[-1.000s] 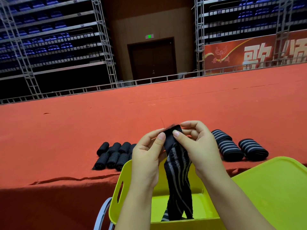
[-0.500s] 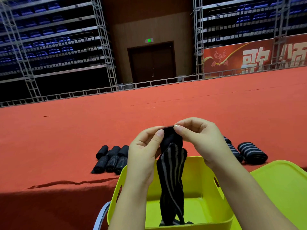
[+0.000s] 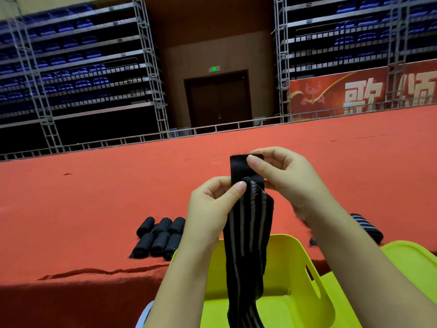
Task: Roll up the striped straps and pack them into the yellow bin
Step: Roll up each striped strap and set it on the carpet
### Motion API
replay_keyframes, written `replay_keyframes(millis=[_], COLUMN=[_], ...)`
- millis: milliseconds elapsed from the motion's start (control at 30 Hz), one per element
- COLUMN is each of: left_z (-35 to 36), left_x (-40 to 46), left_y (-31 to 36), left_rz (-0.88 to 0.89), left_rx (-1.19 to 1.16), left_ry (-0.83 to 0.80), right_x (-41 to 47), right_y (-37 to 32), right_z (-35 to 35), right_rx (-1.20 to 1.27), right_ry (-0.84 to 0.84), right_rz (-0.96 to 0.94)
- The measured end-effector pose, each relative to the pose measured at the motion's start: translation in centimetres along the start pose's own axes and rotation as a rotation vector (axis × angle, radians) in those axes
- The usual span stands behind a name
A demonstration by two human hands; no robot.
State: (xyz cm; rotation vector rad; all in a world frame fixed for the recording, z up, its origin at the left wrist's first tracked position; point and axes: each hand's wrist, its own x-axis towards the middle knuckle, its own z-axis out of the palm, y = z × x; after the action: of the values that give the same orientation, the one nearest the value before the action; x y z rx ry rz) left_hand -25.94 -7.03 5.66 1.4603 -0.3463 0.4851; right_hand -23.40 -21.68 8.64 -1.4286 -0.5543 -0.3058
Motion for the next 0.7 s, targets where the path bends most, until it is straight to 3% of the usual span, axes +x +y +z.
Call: replay_keyframes(millis=[100, 233, 533, 700], left_z=[0.2, 0.4, 0.0, -0.4], left_x=[0.5, 0.4, -0.6, -0.3], left_y=[0.5, -0.1, -2.8, -3.7], left_rz=[0.009, -0.041, -0.154, -0.145], left_rx=[-0.034, -0.050, -0.010, -0.033], left_ry=[-0.031, -0.067, -0.066, 0.058], right_x=[0.5, 1.2, 1.7, -0.6], right_y=[-0.9, -1.1, 0.7, 3.2], right_z=[-0.5, -0.7, -0.7, -1.4], right_rx=[-0.052, 0.009, 0.103, 0.024], right_ry=[-0.114, -0.031, 0.037, 0.029], right_rz=[-0.002, -0.036, 0.103, 0.089])
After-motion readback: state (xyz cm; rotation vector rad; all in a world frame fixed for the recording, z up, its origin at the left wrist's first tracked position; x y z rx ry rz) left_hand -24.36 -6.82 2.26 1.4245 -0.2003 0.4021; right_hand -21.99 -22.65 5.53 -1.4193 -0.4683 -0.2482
